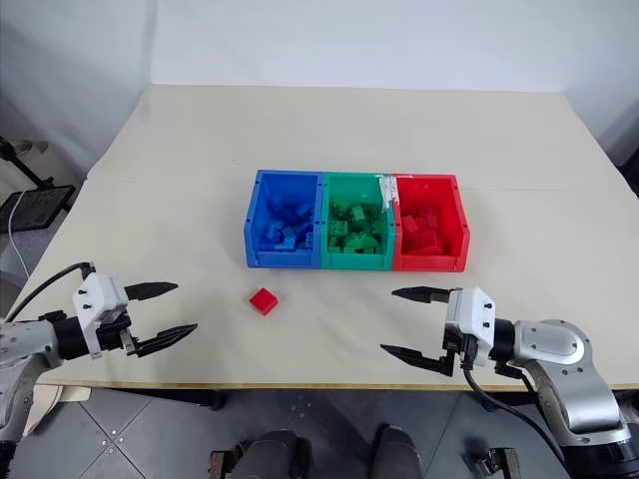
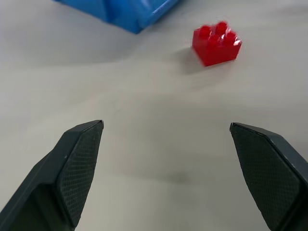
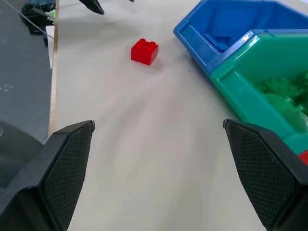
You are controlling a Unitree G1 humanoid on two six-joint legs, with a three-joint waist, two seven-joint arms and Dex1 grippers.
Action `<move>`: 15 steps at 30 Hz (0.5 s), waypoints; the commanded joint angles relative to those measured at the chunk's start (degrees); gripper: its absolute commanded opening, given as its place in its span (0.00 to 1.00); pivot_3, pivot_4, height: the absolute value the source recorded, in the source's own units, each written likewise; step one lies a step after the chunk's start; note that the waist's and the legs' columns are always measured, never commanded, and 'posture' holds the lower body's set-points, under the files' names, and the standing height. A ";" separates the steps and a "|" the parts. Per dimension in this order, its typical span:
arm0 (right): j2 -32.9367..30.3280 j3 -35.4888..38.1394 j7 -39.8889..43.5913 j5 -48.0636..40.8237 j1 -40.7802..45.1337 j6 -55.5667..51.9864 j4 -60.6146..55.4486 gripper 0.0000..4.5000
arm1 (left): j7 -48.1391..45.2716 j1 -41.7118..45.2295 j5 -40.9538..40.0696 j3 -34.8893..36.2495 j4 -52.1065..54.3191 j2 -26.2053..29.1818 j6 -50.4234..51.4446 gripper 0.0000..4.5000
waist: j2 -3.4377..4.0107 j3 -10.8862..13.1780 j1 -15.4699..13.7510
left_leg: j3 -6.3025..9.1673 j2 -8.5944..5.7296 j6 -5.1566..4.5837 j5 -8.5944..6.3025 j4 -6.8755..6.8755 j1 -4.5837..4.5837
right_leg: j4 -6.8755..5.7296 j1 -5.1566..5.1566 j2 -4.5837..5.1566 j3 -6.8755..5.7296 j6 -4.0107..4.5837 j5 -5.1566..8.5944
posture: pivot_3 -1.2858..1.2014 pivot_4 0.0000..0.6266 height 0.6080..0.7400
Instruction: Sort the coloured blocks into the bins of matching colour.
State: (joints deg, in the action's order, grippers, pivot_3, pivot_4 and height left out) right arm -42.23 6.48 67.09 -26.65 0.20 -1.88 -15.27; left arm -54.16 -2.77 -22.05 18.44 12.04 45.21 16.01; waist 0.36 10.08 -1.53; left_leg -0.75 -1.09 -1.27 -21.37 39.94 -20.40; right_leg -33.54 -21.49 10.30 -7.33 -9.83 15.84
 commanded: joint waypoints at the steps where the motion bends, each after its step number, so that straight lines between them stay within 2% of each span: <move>1: -1.49 3.94 0.16 -1.21 -2.51 0.88 -1.13 1.00 | 4.96 0.91 -2.42 -4.35 11.22 -1.17 8.60 1.00 | 0.00 0.00 -0.08 | 0.03 0.00 0.00 0.00 0.00 0.00 | -0.02 0.01 0.05 0.02 0.00 0.00 | 0.52 0.24 1.00; 4: -1.69 5.50 -0.26 -0.70 -4.51 1.34 -0.86 1.00 | 7.99 4.66 -0.11 -10.33 13.69 -2.91 10.90 1.00 | 0.01 0.00 -0.03 | 0.01 -0.07 0.00 0.00 0.00 0.01 | -0.01 0.02 0.05 0.03 0.00 0.00 | 0.52 0.24 1.00; 7: -1.02 5.69 -1.67 -0.12 -7.02 1.18 -2.56 1.00 | 13.75 11.37 7.18 -19.38 10.09 -5.51 14.93 1.00 | 0.02 -0.01 -0.09 | -0.04 -0.02 0.01 0.00 0.00 0.03 | -0.02 0.01 -0.03 0.04 0.00 0.00 | 0.52 0.24 1.00; 10: -0.69 5.19 -3.06 1.10 -10.12 1.21 -4.72 1.00 | 17.58 15.36 9.47 -23.23 9.10 -7.82 20.67 1.00 | 0.05 -0.02 0.02 | -0.18 0.02 0.04 -0.01 -0.04 0.09 | -0.01 0.01 -0.10 0.11 0.00 0.00 | 0.52 0.24 1.00; 13: -0.31 5.22 -4.12 1.27 -11.56 1.18 -5.81 1.00 | 17.37 15.47 11.35 -25.30 9.46 -6.31 22.93 0.86 | 0.05 -0.02 0.07 | -0.18 0.01 0.04 -0.01 -0.02 0.08 | -0.01 0.00 -0.09 0.13 0.00 0.00 | 0.52 0.24 1.00; 15: -0.25 5.41 -4.70 1.24 -11.90 0.95 -6.19 1.00 | 16.69 15.36 10.72 -25.17 9.61 -5.97 23.38 0.73 | 0.05 -0.03 0.09 | -0.19 0.02 0.04 -0.01 -0.03 0.09 | 0.02 0.00 -0.10 0.14 0.00 0.00 | 0.52 0.24 1.00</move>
State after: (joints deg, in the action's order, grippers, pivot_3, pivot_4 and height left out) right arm -42.53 11.13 62.95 -25.13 -11.70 -1.29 -19.35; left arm -37.27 12.94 -12.14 -6.80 20.76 38.43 38.64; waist 0.41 10.06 -1.44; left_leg -0.95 -1.06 -1.23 -21.39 39.91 -20.31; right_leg -33.52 -21.49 10.21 -7.18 -9.83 15.84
